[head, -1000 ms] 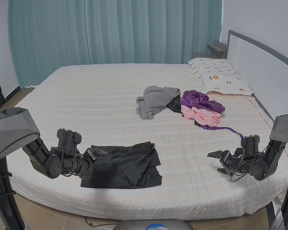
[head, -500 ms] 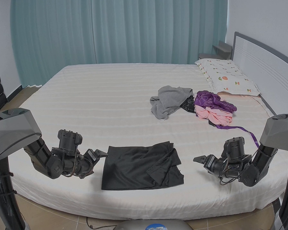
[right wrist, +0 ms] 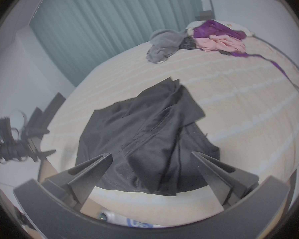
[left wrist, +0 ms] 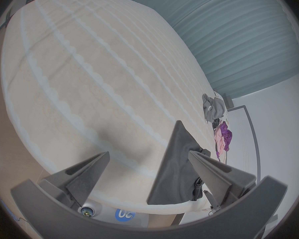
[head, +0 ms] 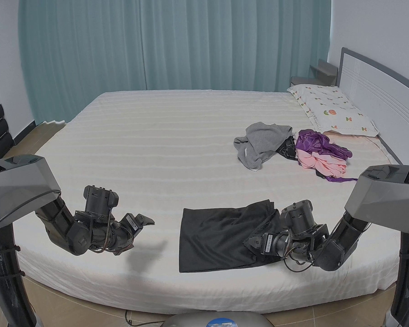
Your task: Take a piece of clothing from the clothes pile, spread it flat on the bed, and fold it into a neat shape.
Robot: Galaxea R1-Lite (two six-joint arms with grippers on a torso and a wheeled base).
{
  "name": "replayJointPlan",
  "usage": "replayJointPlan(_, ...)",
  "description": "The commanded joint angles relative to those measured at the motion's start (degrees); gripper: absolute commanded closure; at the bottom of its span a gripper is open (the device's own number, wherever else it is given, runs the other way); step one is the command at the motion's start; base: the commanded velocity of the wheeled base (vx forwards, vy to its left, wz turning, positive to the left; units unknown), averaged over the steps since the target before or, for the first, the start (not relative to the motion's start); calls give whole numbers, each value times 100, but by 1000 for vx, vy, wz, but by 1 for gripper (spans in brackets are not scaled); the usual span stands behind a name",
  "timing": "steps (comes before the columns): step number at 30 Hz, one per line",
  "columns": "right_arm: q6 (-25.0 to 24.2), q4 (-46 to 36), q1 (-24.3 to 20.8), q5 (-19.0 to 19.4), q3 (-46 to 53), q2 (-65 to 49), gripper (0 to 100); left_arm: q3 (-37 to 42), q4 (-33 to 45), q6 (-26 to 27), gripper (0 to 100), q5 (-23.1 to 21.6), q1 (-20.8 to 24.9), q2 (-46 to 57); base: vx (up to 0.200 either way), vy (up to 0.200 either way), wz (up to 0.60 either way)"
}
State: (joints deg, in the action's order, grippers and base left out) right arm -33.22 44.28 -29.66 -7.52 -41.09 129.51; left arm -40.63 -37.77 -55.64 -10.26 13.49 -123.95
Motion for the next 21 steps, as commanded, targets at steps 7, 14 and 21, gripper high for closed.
replayJointPlan(7,509,-587,-348,-540,-804,452,0,3,-3,62,0,7,13,-50,0,0,0)
replayJointPlan(14,940,-1044,-330,-1076,-1032,540,0,29,6,211,0,7,13,-59,0,0,0)
replayJointPlan(21,1019,-1457,-268,-1313,-1155,628,0,55,-3,211,0,7,13,-59,0,0,0)
